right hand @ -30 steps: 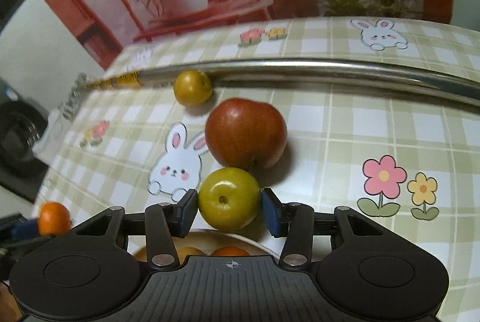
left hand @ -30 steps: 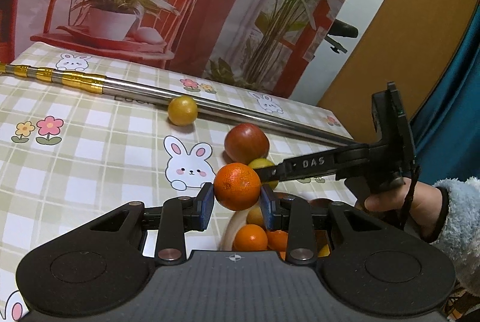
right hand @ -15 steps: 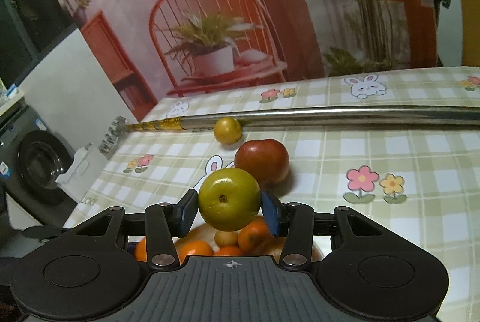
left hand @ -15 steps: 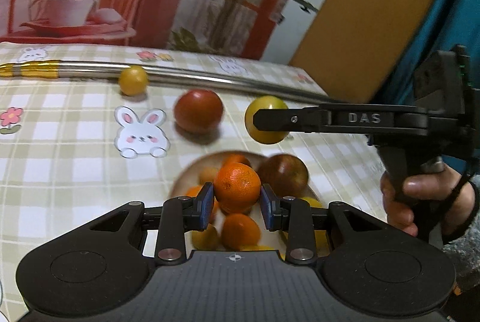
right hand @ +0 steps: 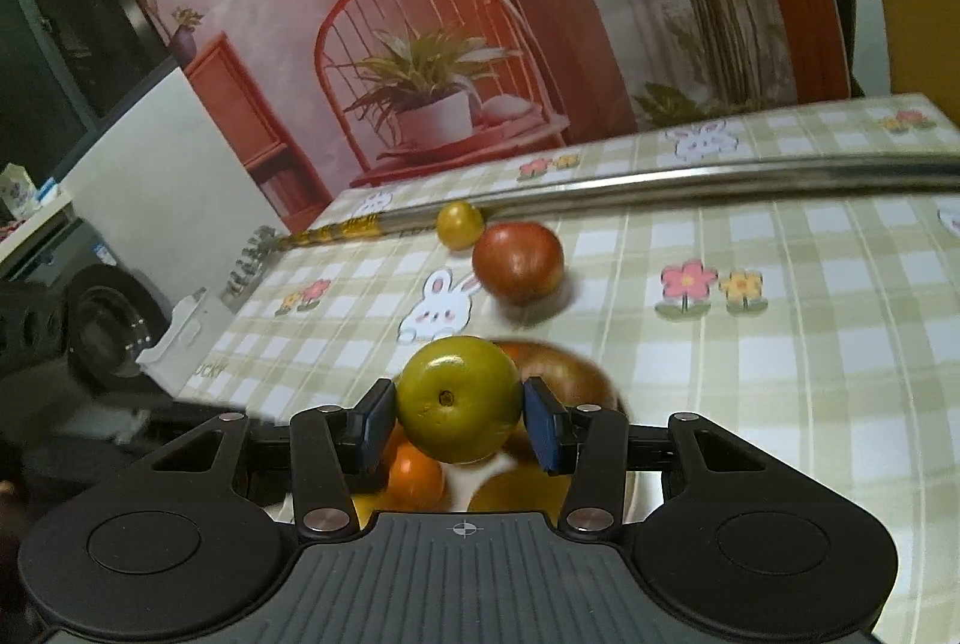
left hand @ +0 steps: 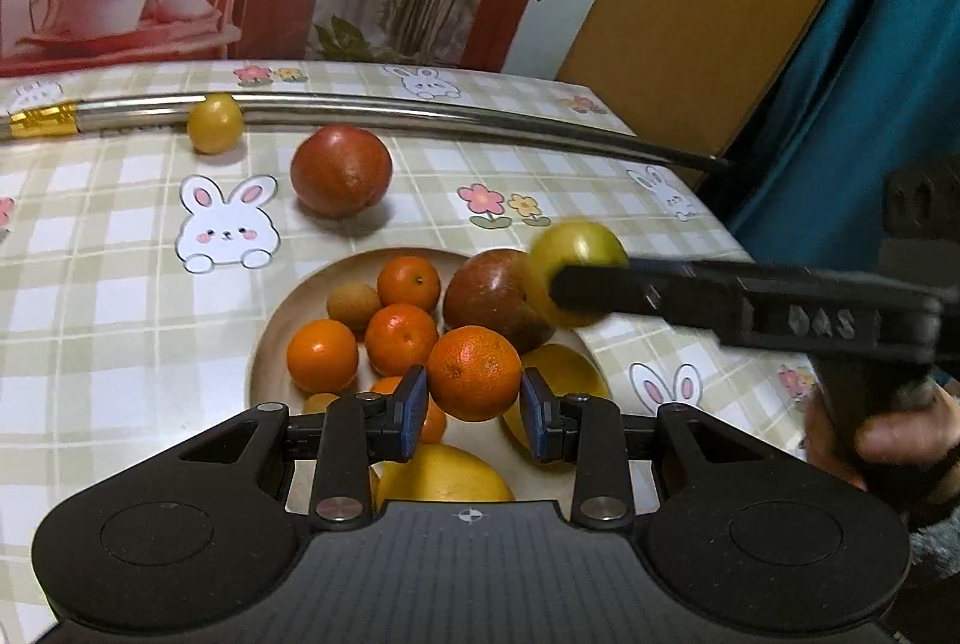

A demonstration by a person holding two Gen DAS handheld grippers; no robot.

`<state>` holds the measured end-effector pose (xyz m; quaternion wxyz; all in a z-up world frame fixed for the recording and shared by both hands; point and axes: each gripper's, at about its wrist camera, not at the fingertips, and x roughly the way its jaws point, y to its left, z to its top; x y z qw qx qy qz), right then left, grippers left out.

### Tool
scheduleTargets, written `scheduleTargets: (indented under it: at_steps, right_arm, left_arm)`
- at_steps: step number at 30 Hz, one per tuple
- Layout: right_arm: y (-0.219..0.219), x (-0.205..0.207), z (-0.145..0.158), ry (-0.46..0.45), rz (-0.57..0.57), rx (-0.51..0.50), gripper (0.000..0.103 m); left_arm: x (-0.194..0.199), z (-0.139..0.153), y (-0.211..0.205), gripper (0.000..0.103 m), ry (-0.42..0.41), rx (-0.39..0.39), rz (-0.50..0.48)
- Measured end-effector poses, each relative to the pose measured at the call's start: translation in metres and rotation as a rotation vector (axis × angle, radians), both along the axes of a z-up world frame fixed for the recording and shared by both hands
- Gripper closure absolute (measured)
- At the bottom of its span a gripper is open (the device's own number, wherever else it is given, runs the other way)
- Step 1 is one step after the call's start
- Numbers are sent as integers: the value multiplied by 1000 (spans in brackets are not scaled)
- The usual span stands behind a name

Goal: Organize fruits
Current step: 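Drop the green apple in the plate from the right gripper while the left gripper holds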

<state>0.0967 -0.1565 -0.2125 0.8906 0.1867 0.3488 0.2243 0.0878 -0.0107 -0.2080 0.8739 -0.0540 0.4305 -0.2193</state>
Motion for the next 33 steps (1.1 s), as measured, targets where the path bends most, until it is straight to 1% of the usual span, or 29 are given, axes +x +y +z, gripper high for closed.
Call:
scheduleTargets:
  at_steps: [5,9,12,19,21,24,27,33]
  right_arm:
    - [-2,-20,-3,8,32,20,60]
    - [-3,-28,-6,26,38,36,60]
    - [1,-34,-8,38,51,27,60]
    - [18,-45,-16,94,77,-58,60]
    - [24,-45,-19,103,83,-99,60]
    - [28,-44,-23,122,88,-120,60]
    - [33,-44,-23,115,109,-137,60]
    - [48,-45,-21,97,156,-207,60]
  left_arm:
    - [-3,5,-4,68,5,18,21]
    - [-9,9,-5,68,-7,31,45]
    - [-17,12,-5,68,-20,31,55]
    - [-38,15,1,68,-38,4,95]
    - [-42,16,3,68,-44,-5,108]
    - [-46,18,7,68,-54,-16,121]
    - [-48,15,9,68,-54,-22,130]
    - [-47,9,13,68,-35,-41,145]
